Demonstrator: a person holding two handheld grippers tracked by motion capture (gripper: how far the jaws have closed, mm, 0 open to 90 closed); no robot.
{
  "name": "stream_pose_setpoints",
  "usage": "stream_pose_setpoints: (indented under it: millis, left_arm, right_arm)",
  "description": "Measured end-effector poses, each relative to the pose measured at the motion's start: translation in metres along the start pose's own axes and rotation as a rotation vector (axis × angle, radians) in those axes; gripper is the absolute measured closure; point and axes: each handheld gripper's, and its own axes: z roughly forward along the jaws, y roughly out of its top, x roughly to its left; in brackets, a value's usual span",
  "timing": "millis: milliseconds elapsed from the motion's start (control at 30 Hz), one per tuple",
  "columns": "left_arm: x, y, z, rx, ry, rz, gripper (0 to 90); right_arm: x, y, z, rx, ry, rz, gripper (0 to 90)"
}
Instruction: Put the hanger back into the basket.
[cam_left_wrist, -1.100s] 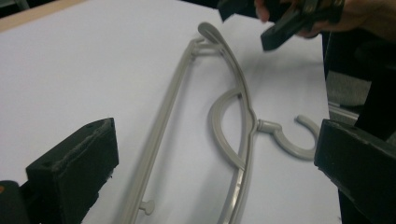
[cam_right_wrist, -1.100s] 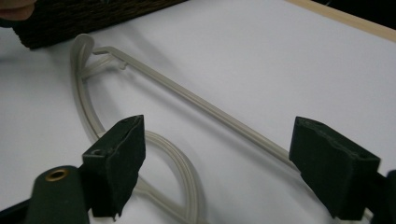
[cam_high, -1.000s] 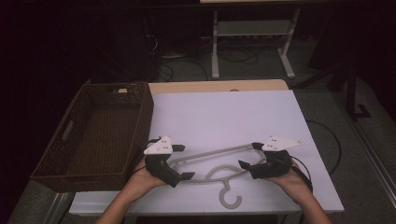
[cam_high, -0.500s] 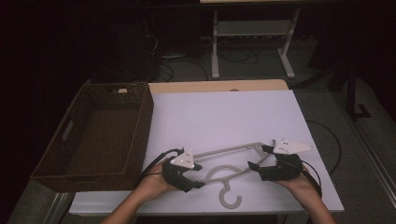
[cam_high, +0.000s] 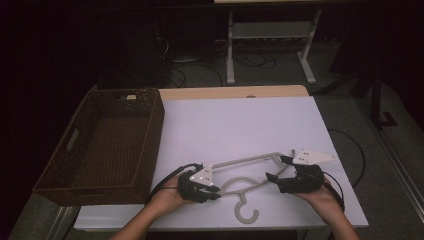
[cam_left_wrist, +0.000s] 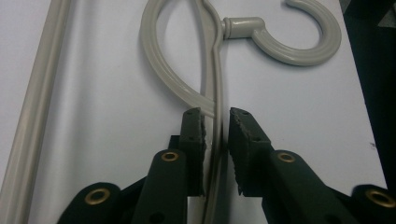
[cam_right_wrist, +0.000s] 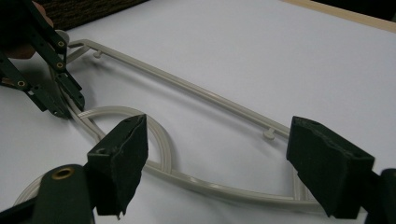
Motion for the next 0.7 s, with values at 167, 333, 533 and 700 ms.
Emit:
stream_pose_setpoints:
  millis: [167,333,533,700]
  left_arm:
    - [-0.0012,-0.0005,0.0006,-0.003,0.006,0.015,81.2]
    - [-0.0013,-0.0002,0.0007,-0.002,0.005,0.015,82.0]
    - [-0.0025,0.0015,0.0004,0.007,0.014,-0.012,82.3]
    - [-0.0037,0.0040,-0.0008,0.021,0.040,-0.012,82.4]
  right_arm:
    - [-0.0003,0.0001,0.0001,0.000,0.001,-0.003,20.3]
    - [-0.0002,0.0001,-0.0006,0.001,0.001,0.004,20.7]
    - [-0.0029,-0.0004,-0.0017,-0.007,-0.004,0.004,21.2]
    - [-0.0038,-0.0001,-0.0040,-0.013,-0.012,0.017,21.5]
